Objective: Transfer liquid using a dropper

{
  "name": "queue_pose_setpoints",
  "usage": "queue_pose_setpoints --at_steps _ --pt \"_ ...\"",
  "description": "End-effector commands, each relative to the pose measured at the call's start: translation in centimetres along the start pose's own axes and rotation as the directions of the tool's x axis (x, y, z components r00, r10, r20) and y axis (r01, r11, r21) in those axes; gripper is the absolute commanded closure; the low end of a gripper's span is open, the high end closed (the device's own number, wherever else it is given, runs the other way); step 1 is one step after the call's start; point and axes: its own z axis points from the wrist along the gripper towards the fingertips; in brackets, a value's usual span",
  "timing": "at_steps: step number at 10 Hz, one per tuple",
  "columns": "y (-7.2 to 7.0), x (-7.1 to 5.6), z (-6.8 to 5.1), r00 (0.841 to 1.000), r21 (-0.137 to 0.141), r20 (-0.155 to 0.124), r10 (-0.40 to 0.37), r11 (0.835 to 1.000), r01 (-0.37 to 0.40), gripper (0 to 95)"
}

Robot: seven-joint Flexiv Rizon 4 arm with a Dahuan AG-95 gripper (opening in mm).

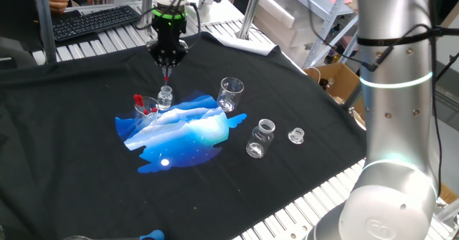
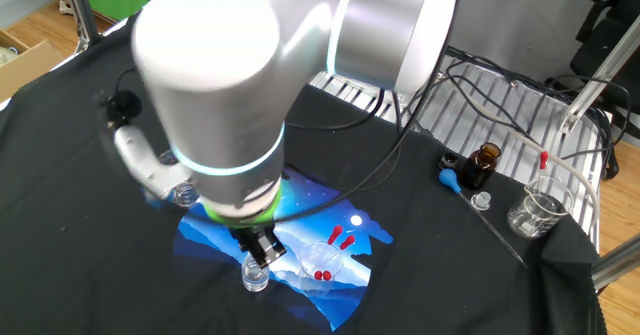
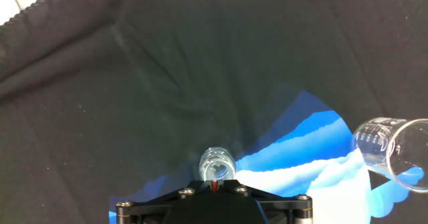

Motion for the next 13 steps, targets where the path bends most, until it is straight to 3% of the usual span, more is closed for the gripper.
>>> queue_pose_setpoints --at_steps 1,13 --pt "0.04 -0.05 0.02 1.000 -0.002 -0.001 0.000 1.000 0.000 95.0" --pt "0.14 -0.60 0.07 0.999 -0.016 -0.037 0.009 1.000 -0.009 95.0"
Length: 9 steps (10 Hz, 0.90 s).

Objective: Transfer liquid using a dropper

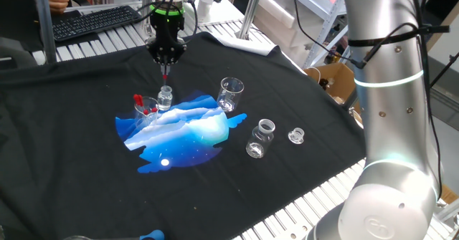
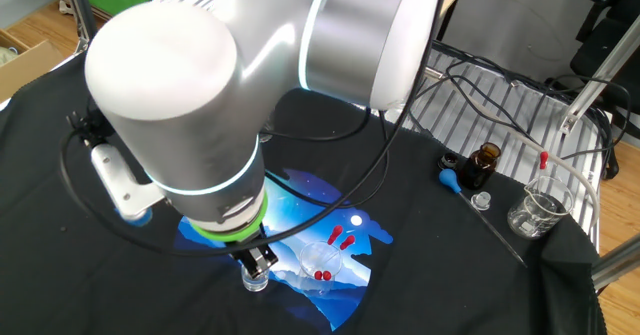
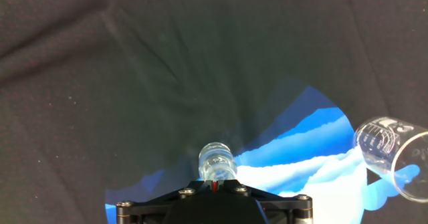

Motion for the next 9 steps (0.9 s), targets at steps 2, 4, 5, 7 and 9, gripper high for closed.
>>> queue_pose_setpoints --at_steps 2,4,5,7,9 --pt "0.16 -0.14 -0.05 1.000 -0.006 -0.010 0.009 1.000 -0.009 95.0" --pt "0.16 -0.15 -0.05 1.000 -0.011 -0.013 0.015 1.000 -0.015 95.0" --pt "0.16 -0.16 -0.05 1.000 -0.012 -0.015 0.018 1.000 -0.019 95.0" --pt "0.16 -0.17 -0.06 0.999 -0.013 -0.018 0.028 1.000 -0.028 95.0" --pt "0.17 -0.18 -0.07 0.999 -0.013 -0.020 0.041 0.999 -0.041 76.0"
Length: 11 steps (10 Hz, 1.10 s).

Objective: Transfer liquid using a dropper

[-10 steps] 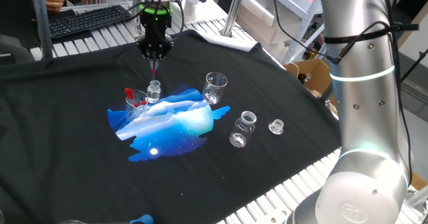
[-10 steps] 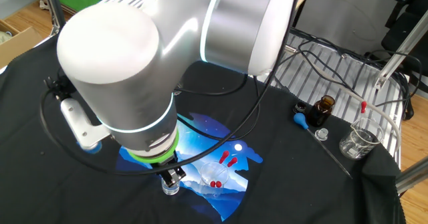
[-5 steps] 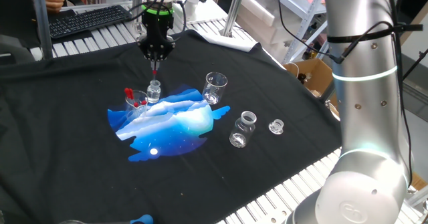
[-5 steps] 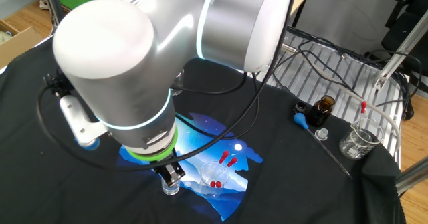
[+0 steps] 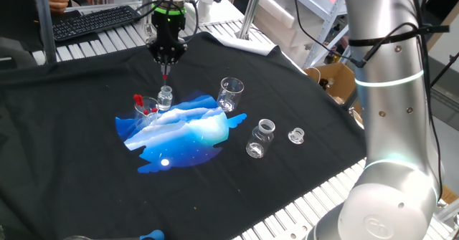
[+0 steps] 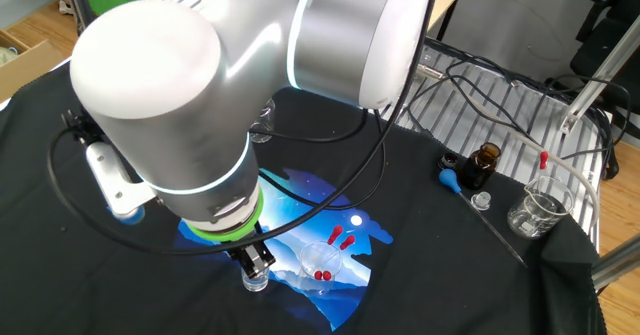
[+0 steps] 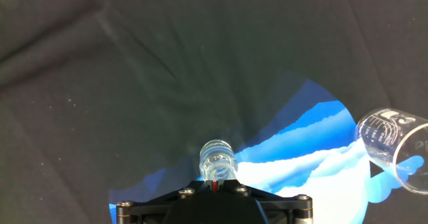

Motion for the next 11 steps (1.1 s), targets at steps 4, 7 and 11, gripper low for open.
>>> queue_pose_setpoints --at_steps 4,7,11 --pt "0.09 -0.15 -0.10 1.000 -0.003 -0.005 0.016 1.000 -0.016 76.0" --pt "0.10 -0.07 -0.39 1.000 -0.004 -0.001 0.025 1.000 -0.025 76.0" --pt "-0.06 0.62 -0.98 0.999 -0.013 0.030 0.033 0.999 -0.032 76.0"
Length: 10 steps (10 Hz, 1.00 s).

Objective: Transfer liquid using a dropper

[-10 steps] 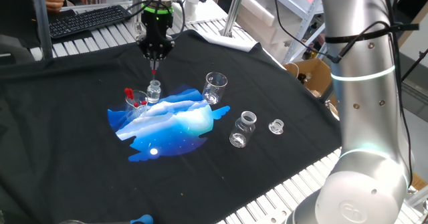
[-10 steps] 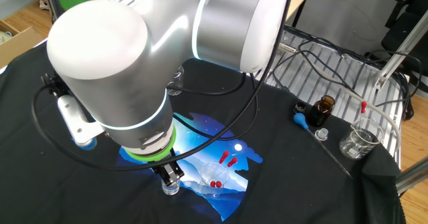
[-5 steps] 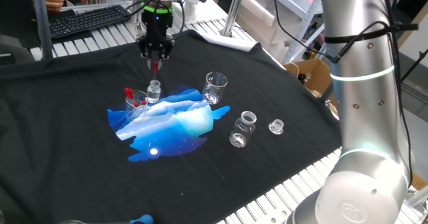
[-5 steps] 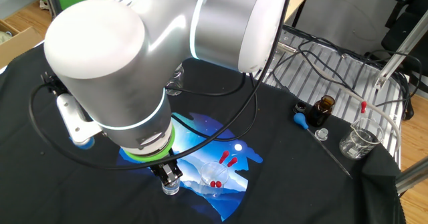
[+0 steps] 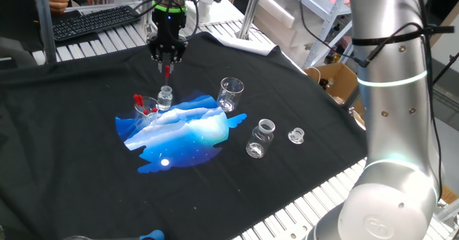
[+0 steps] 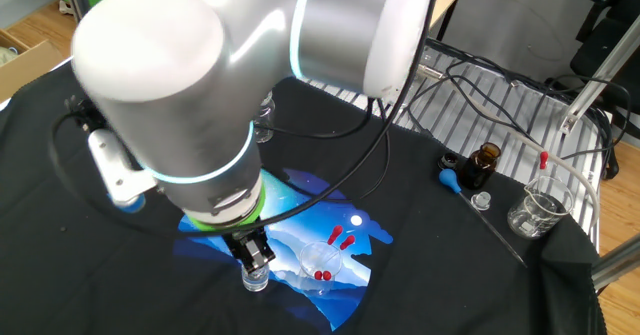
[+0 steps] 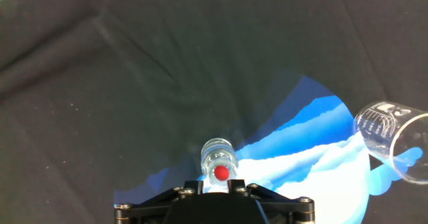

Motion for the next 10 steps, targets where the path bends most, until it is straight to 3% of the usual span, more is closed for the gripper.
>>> queue_pose_setpoints --at_steps 1,2,5,8,10 --pt "-0.2 0.3 -0.2 1.000 -0.002 0.018 0.003 1.000 -0.003 76.0" --pt "-0.3 0.5 -0.3 0.999 -0.007 0.036 0.004 1.000 -0.004 76.0" --pt "-0.5 1.2 -0.2 0.993 -0.016 0.122 0.005 1.000 -0.003 76.0" --pt "-0.7 1.5 0.0 0.984 -0.025 0.179 0.005 1.000 -0.001 76.0" --pt "-0.7 1.5 0.0 0.980 -0.021 0.198 0.007 1.000 -0.003 76.0"
